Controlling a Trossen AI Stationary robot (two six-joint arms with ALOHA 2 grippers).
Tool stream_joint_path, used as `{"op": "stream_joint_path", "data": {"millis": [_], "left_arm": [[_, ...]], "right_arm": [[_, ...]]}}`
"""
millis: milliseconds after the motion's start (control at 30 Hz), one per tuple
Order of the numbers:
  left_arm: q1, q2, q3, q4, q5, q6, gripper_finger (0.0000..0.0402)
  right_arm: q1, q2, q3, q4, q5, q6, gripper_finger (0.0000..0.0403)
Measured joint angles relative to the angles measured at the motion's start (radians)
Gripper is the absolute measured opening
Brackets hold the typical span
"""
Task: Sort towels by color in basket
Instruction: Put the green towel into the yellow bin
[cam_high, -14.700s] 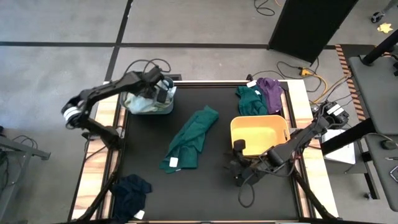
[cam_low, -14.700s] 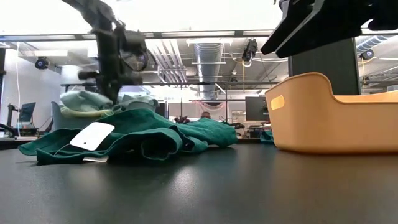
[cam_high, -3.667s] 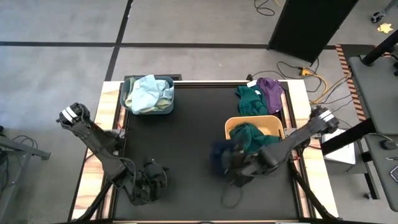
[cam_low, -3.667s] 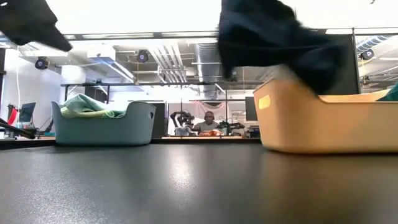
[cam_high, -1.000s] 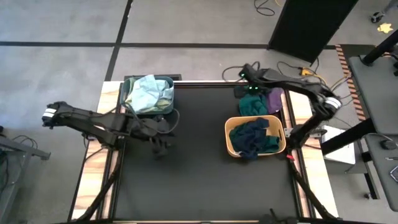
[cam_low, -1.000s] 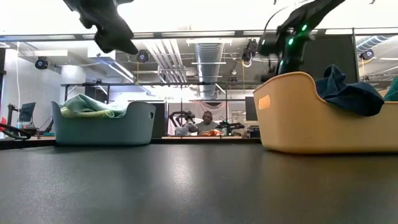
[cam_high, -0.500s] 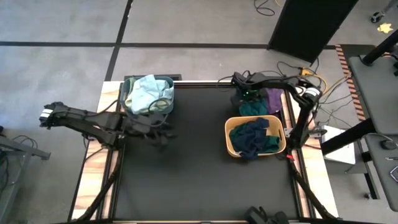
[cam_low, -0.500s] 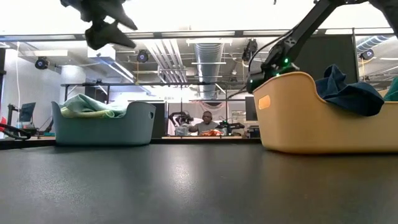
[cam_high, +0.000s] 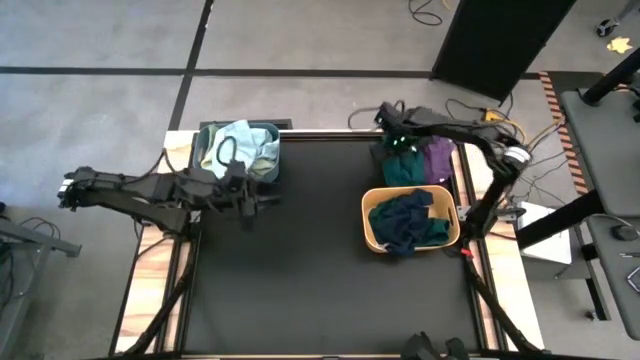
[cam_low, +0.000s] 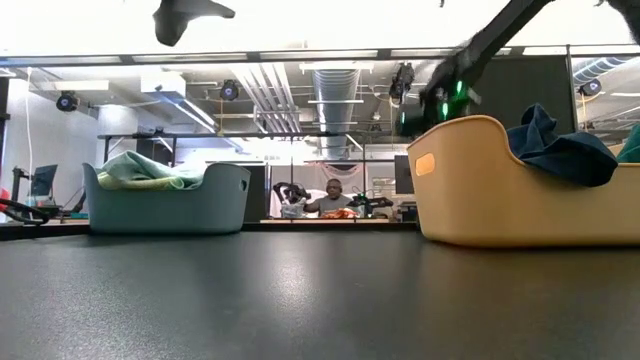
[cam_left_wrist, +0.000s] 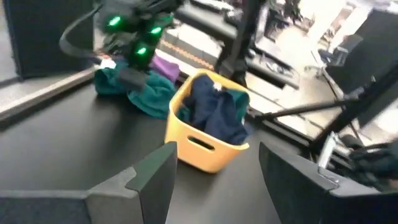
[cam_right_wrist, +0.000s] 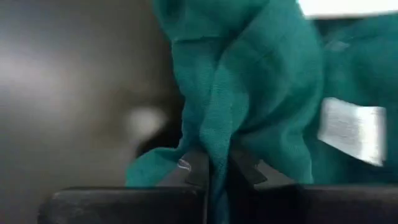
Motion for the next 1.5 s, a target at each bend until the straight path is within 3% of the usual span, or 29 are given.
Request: {"op": "stream_joint_path", "data": {"millis": [167,300,400,533,633,867,1133,1333,1500], "left_arm": [[0.017,-0.047,0.000,0.000,-0.038,0.020,0.0213],[0.019,-0.076,-0.001,0.000,-0.122,0.036,0.0213],[0.019,-0.098,-0.001,0.001,-0.129,0.063,0.0213],[0.018,-0.114,-0.001,0.001,-0.120,0.091,0.0213],[0.018,-0.126,-0.001,-0.002,-0.119,0.112,0.0213],[0.018,-0.170,-0.002,-0.022,-0.120,0.161,0.0213],[0.019,-0.144,-0.002,0.008,-0.183,0.186,0.0213],[0.019,-0.054,-0.002,0.106,-0.178,0.179,0.0213],[0.024,0.007,0.039,0.096,-0.111,0.186,0.0210]], "right_arm": [[0.002,-0.173,0.118,-0.093,-0.047,-0.013,0.0013],[0.005,-0.324,0.211,-0.164,-0.125,-0.003,0.0013],[0.019,-0.419,0.249,-0.207,-0.216,0.044,0.0013],[0.086,-0.562,0.269,-0.206,-0.396,0.143,0.0013],[0.188,-0.648,0.266,-0.222,-0.451,0.222,0.0013],[0.489,-0.727,0.265,-0.310,-0.441,0.429,0.0013],[0.640,-0.637,0.190,-0.688,-0.202,0.552,0.0013],[0.638,-0.556,-0.031,-0.459,-0.122,0.545,0.0013],[0.610,-0.439,-0.230,-0.308,-0.081,0.548,0.0013]]}}
